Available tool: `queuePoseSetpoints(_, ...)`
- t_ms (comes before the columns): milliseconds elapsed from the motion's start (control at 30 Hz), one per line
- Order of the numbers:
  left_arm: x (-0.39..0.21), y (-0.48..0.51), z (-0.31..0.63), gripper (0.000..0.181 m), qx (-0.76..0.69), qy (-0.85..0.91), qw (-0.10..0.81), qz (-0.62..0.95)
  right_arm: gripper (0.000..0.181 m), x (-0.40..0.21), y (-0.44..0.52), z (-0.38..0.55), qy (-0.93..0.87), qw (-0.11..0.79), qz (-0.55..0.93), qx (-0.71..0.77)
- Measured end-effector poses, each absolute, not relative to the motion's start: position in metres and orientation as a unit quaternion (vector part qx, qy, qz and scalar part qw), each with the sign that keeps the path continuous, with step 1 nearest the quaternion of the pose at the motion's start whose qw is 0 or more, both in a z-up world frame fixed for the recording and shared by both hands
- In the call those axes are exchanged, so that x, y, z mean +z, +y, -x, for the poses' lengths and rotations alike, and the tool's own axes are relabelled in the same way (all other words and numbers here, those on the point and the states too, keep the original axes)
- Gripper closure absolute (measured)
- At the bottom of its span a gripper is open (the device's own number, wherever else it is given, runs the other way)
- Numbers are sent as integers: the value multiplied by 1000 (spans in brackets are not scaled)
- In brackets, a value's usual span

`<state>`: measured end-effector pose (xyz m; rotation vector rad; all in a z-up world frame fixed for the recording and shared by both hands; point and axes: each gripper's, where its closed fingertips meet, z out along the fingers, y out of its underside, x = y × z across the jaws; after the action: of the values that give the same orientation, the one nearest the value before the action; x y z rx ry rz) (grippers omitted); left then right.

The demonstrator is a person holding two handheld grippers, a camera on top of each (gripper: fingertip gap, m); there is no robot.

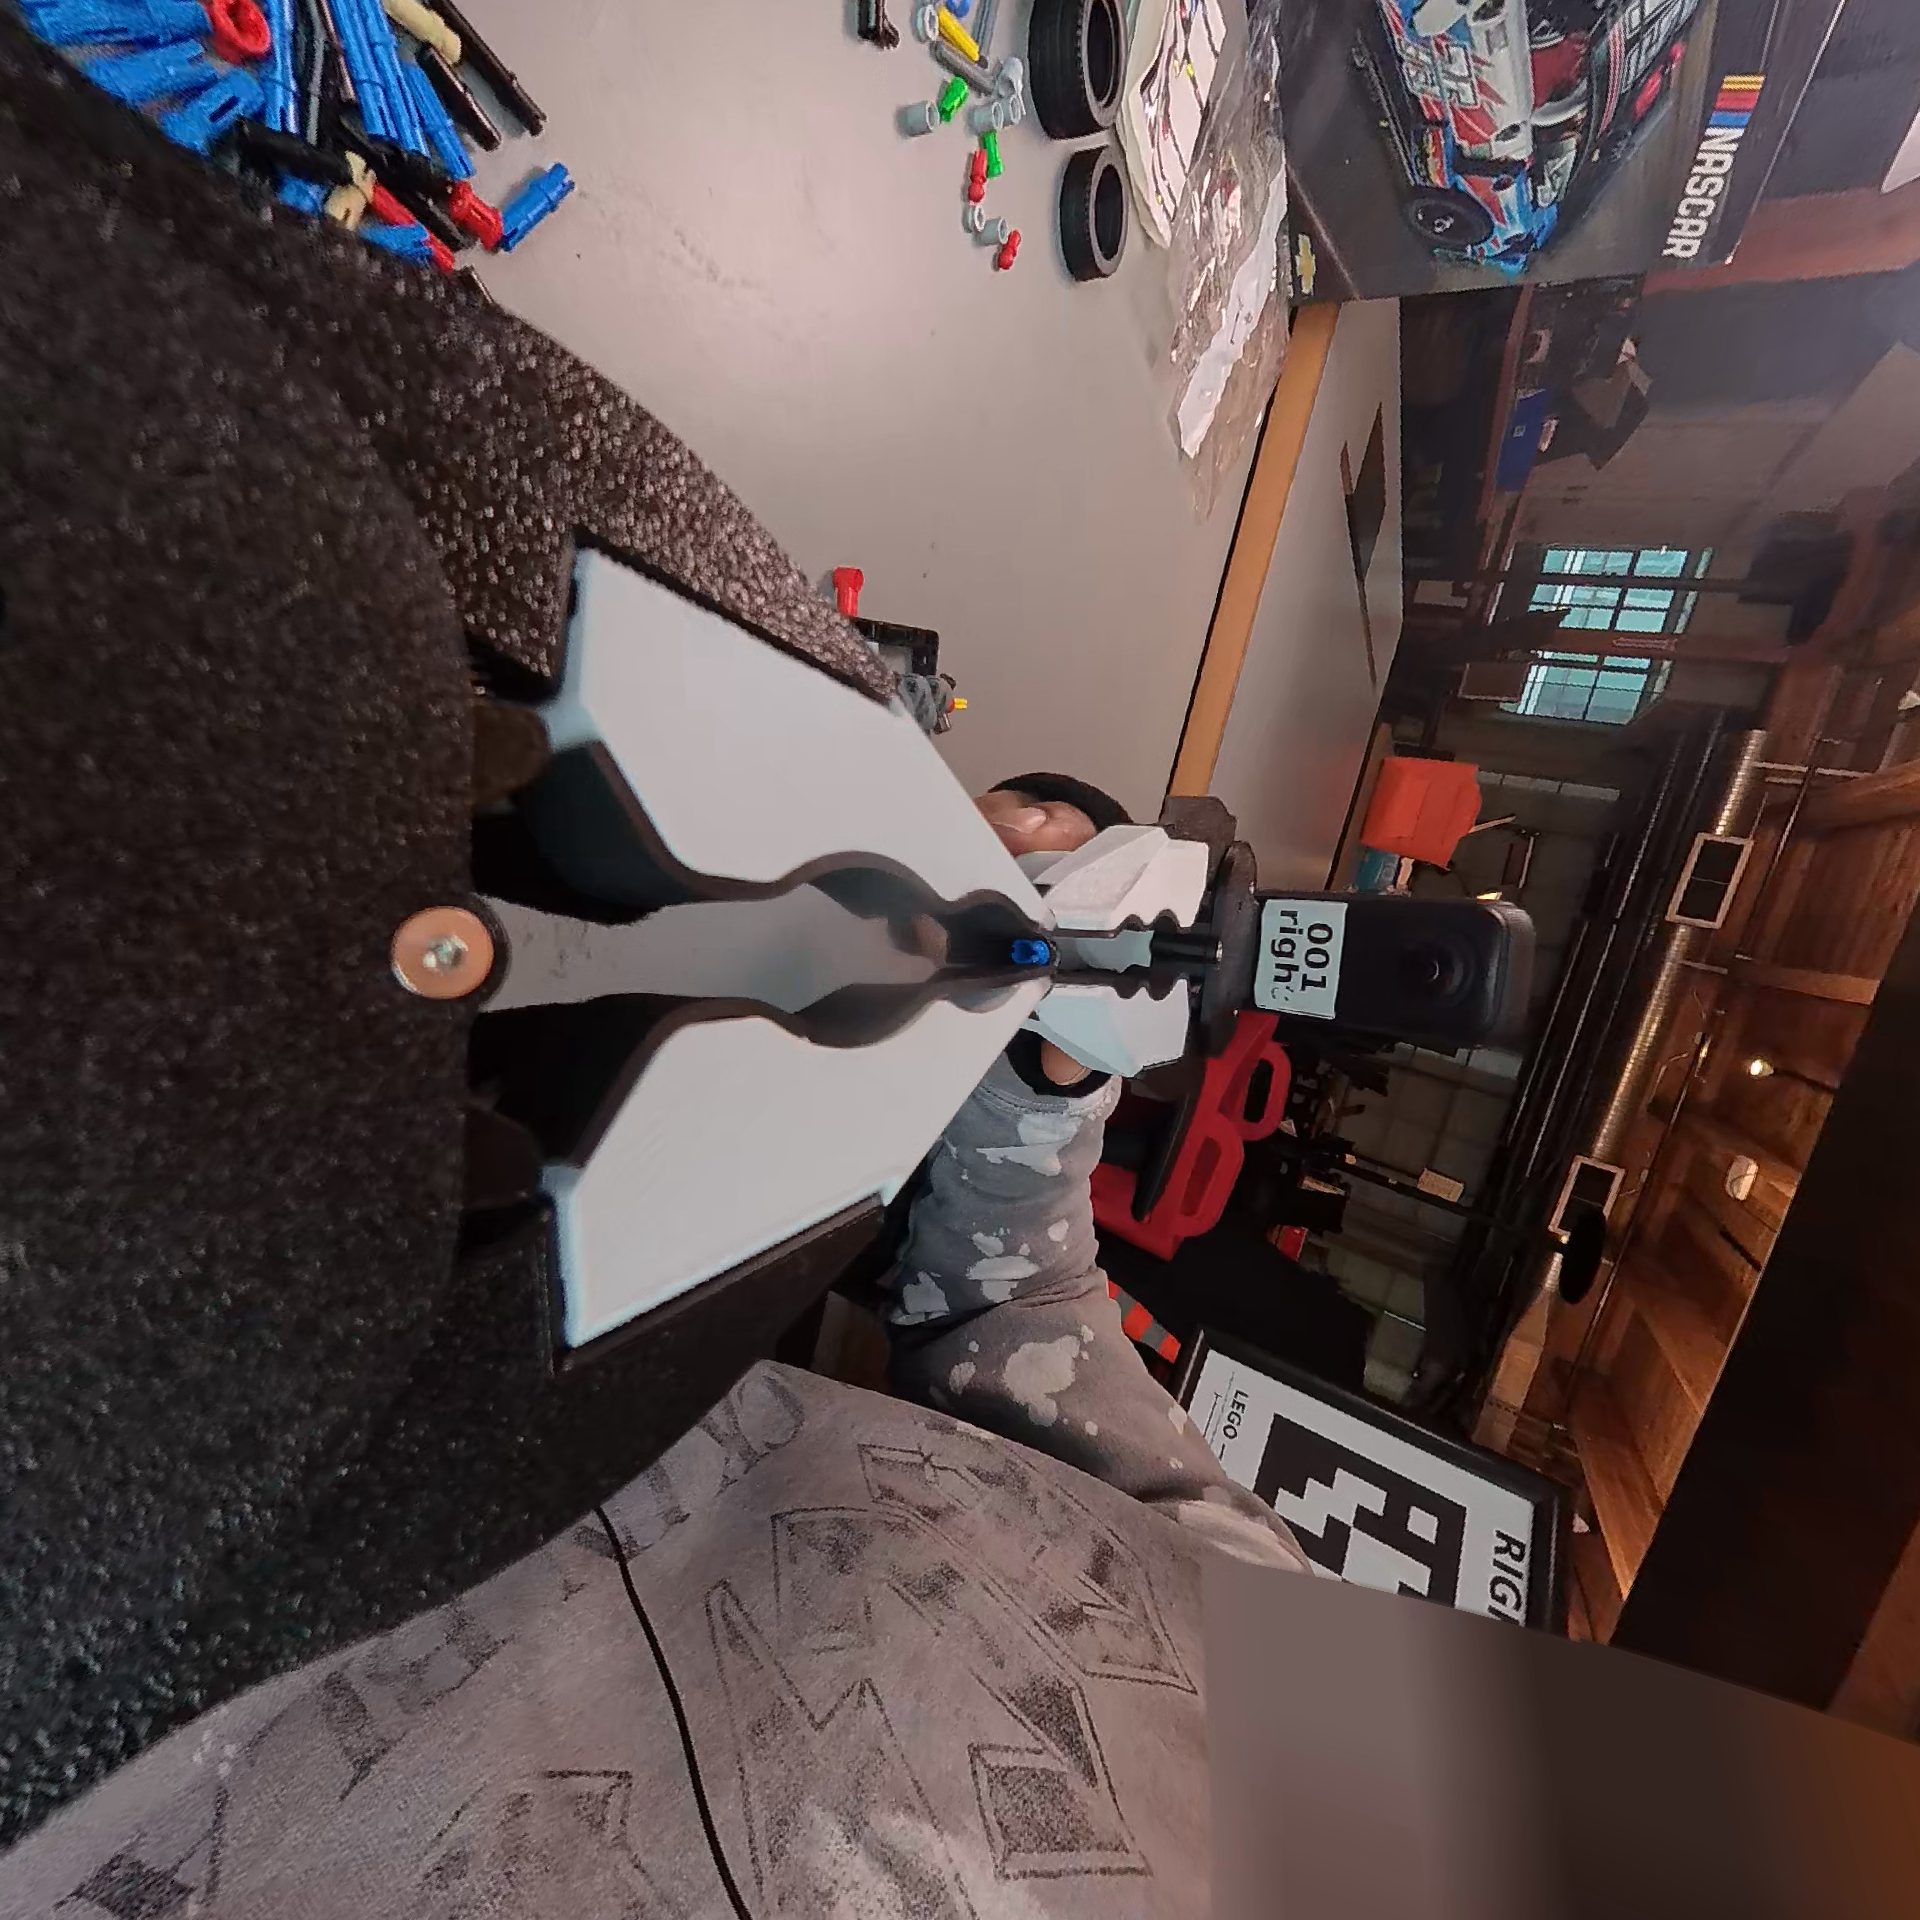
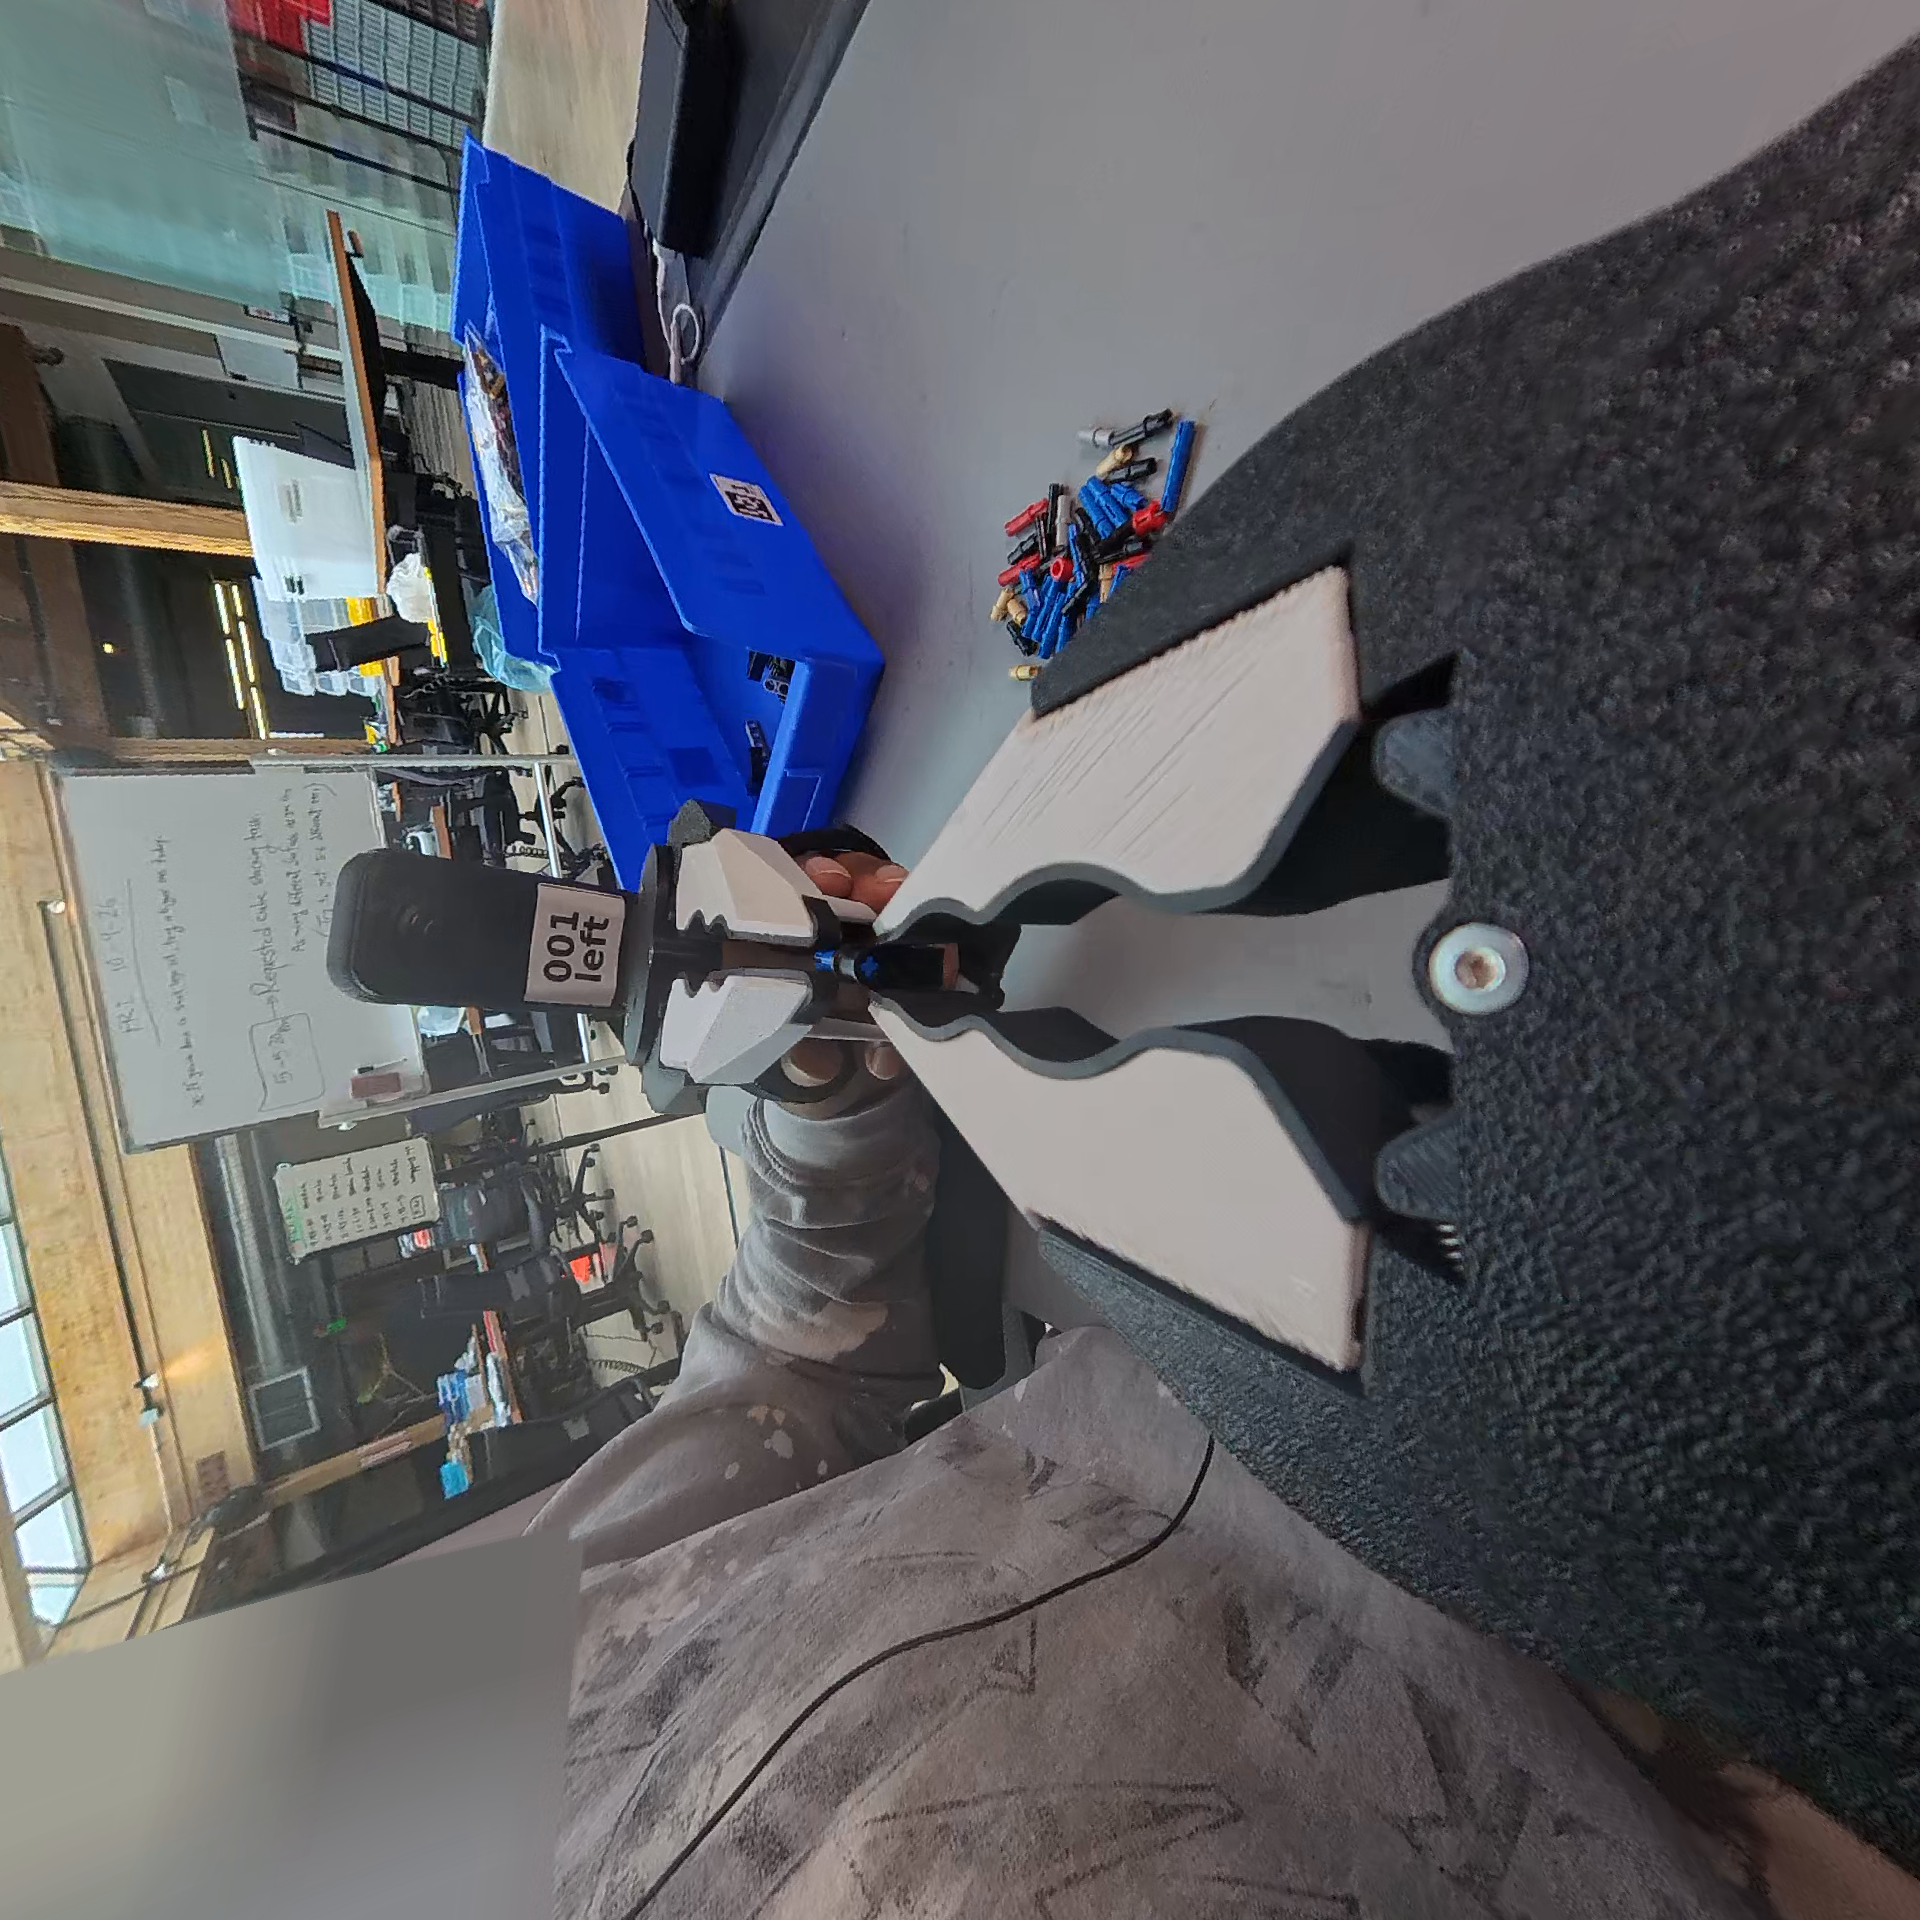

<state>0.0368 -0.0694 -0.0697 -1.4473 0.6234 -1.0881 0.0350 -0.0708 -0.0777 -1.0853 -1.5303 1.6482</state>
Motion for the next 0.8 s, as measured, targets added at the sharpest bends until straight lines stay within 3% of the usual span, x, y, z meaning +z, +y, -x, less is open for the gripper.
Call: queuePoseSetpoints(800,-79,-73,-42,177,-407,313,569,642,174,-86,-76,-34,-604,314,411,606)
